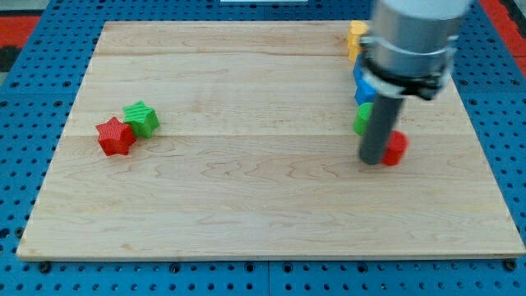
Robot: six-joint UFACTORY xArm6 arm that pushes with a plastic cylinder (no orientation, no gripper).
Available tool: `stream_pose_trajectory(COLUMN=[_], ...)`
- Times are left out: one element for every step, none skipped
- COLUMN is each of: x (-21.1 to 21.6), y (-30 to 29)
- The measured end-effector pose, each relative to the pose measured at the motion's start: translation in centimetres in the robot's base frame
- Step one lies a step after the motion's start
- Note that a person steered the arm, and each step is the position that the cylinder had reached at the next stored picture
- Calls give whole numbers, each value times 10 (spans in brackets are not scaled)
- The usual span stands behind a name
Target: Slide the red circle below the green circle
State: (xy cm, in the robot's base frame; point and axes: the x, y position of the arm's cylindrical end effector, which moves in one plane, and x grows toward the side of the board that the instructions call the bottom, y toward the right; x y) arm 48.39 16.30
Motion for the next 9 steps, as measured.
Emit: stream_pose_trajectory(x=[5,42,15,-24,-26,-20,2,46,43], y=[2,48,104,97,48,16,40,28,-46])
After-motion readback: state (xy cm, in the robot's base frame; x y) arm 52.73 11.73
